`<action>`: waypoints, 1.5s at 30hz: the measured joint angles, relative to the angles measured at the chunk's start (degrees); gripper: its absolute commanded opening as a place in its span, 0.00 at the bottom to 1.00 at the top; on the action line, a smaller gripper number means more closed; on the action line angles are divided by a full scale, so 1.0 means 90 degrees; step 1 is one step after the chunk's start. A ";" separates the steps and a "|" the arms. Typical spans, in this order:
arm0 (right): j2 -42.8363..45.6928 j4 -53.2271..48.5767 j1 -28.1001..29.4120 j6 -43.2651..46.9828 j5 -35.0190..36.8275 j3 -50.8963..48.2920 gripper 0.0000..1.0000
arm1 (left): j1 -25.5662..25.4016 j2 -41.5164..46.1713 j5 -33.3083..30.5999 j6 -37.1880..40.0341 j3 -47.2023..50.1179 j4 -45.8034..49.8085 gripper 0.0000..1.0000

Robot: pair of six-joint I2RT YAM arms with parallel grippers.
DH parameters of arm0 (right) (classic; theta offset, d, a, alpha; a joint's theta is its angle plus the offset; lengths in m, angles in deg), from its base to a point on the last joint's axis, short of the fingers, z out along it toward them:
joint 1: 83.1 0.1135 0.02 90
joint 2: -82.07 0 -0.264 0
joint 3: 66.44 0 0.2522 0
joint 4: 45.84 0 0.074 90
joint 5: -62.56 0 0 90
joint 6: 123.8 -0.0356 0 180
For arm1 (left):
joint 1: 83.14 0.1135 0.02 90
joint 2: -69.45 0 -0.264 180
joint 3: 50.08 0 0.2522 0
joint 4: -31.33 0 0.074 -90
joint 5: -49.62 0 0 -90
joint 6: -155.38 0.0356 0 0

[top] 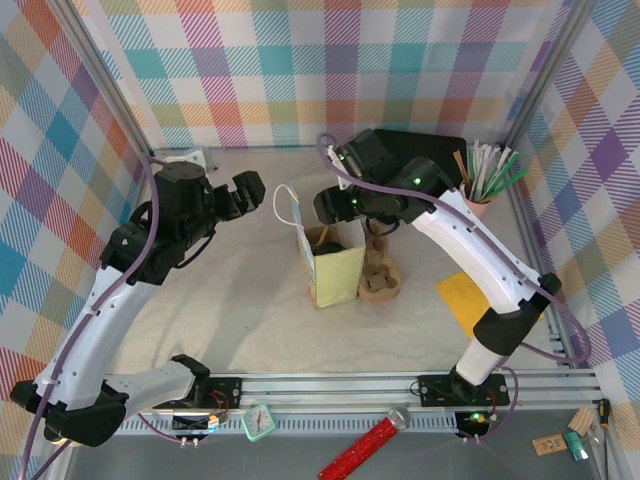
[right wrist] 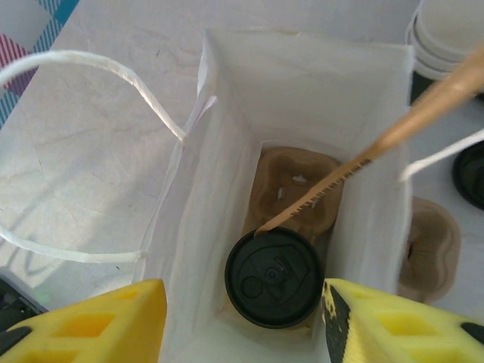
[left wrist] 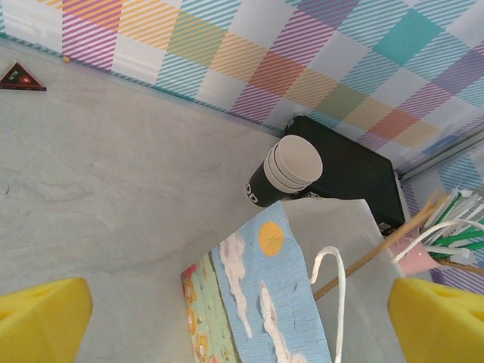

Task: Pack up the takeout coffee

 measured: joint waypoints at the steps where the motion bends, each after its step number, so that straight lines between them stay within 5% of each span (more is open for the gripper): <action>1: 0.0029 0.0000 0.0000 0.0012 0.0051 0.0056 0.58 | 0.0000 -0.0029 0.0000 0.0000 0.0000 -0.0002 1.00; 17: -0.0466 -0.0090 -0.0512 -0.0136 0.0070 0.0860 0.40 | 0.0010 -0.0104 0.0075 0.0005 0.0000 -0.0002 1.00; 27: -0.1931 -0.0138 -0.1280 -0.0355 -0.0158 0.2210 0.41 | 0.0049 -0.0104 0.0117 0.0029 0.0000 -0.0002 1.00; 38: -0.2416 -0.0022 -0.1411 -0.0350 -0.0352 0.2324 0.39 | 0.0151 -0.0107 0.0117 0.0051 0.0000 -0.0002 1.00; 45: -0.2572 0.0223 -0.1418 -0.0313 -0.0447 0.2375 0.23 | 0.0192 -0.0134 0.0117 0.0051 0.0000 0.0000 1.00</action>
